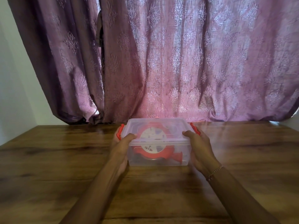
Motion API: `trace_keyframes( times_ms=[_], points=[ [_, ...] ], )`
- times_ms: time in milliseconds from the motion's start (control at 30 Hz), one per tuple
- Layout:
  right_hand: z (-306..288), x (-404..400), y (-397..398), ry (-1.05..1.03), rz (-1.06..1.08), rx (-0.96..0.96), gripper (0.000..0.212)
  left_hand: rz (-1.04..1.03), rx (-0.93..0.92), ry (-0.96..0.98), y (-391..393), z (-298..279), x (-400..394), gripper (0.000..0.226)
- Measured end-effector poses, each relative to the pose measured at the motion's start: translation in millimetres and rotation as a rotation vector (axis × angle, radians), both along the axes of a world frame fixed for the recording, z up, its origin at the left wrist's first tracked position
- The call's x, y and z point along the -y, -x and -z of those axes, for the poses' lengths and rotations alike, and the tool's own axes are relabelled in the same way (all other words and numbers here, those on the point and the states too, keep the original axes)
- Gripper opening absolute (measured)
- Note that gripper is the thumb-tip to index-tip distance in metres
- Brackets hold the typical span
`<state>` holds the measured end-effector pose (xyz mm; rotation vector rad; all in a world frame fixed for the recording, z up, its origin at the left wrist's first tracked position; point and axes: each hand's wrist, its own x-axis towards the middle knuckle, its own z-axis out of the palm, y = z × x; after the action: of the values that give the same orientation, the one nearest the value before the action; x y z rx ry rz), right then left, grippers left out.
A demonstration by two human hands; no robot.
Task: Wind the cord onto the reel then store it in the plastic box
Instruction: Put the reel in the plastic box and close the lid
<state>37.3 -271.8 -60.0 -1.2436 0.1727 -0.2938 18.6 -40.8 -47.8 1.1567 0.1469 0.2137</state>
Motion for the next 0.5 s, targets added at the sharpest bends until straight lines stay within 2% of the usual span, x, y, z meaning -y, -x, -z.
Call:
trace_keyframes(
  times_ms=[233, 300, 400, 500],
  points=[
    [-2.0, 0.5, -1.9, 0.073, -0.008, 0.023, 0.042, 0.018, -0.028, -0.059, -2.9, -6.3, -4.9, 0.056],
    [-3.2, -1.5, 0.1, 0.132, 0.008, 0.038, 0.05, 0.028, -0.021, -0.079, -2.7, -7.6, -5.3, 0.044],
    [-5.0, -3.5, 2.5, 0.211, 0.034, 0.077, 0.064, 0.053, 0.017, -0.155, -0.8, -9.6, -5.8, 0.04],
    [-5.5, -2.6, 3.8, 0.267, 0.023, 0.089, 0.069, 0.054, 0.047, -0.203, -1.2, -9.5, -5.8, 0.042]
  ],
)
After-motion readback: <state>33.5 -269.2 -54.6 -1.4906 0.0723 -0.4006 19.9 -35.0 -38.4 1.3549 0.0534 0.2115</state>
